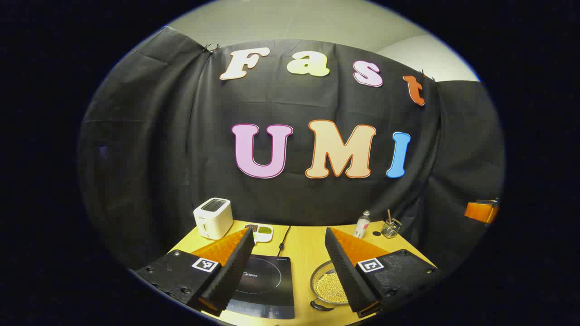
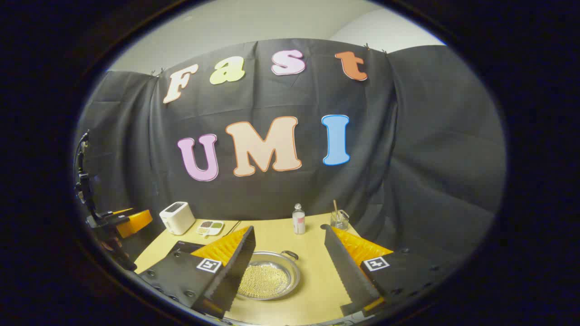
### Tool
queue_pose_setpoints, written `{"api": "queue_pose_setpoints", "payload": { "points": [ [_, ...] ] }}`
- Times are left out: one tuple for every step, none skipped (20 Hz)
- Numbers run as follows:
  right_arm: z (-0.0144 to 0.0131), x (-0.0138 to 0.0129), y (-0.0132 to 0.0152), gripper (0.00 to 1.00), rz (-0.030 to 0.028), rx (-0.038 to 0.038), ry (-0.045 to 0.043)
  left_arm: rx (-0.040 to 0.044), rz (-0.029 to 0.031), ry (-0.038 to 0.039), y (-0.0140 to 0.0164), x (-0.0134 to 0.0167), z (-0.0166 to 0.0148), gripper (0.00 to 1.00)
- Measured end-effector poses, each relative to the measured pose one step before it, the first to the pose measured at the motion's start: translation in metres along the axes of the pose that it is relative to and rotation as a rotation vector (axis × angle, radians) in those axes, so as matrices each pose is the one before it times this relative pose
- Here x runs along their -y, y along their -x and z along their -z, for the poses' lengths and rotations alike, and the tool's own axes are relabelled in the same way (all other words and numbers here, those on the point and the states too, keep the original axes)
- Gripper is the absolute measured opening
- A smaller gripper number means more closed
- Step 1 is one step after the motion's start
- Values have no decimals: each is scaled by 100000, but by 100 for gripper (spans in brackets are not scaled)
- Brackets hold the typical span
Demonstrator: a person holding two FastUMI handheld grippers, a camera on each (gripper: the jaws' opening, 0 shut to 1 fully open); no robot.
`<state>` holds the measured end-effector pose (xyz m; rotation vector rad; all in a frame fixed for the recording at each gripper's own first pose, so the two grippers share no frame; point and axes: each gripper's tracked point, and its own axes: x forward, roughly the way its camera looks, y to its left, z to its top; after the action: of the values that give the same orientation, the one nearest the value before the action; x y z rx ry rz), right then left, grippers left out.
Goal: First push the handle of the pot to place it horizontally, then grasp the pot with both hands and set it on the induction cooktop.
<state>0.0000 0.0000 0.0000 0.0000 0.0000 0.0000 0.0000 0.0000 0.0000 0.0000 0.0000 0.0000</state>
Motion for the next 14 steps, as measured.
{"api": "queue_pose_setpoints", "payload": {
  "points": [
    [311, -177, -47, 93, -660, -698, -28, 611, -968, -164, 183, -279, -205, 96],
    [165, -200, -144, 93, -534, -633, 113, 312, -401, 146, 207, -115, 96, 99],
    [-2, -151, -79, 93, -409, 65, 198, 125, -205, 259, 278, -60, -9, 97],
    [-87, -229, -107, 93, -602, 288, 313, 161, -529, 182, 243, -262, 52, 95],
    [266, -223, -106, 93, -633, -249, 355, 20, -787, -152, 158, -259, 4, 93],
    [223, -129, -65, 93, -762, -357, 264, -173, -1078, -337, 217, -349, 116, 92],
    [320, -183, -193, 93, -602, -417, -37, 229, -996, -236, 153, -289, 47, 92],
    [251, -145, -163, 93, -805, -590, -505, 505, -855, 48, 157, -192, -94, 96],
    [408, -180, -118, 93, -802, -914, -743, 82, -921, 98, 208, -219, -113, 92],
    [322, -44, -156, 93, -709, -808, -708, 77, -832, -134, 229, -177, 185, 96],
    [286, -48, -149, 93, -551, -584, -496, -3, -882, -244, 255, -315, -46, 92],
    [205, 68, -157, 93, -435, -657, -286, -450, -916, -255, 257, -262, 292, 92],
    [224, 138, -220, 93, -309, -613, -167, -490, -774, -225, 311, -323, 210, 92],
    [56, 84, -266, 93, -406, -465, -47, -598, -885, -123, 221, -321, 271, 96]
  ]
}}
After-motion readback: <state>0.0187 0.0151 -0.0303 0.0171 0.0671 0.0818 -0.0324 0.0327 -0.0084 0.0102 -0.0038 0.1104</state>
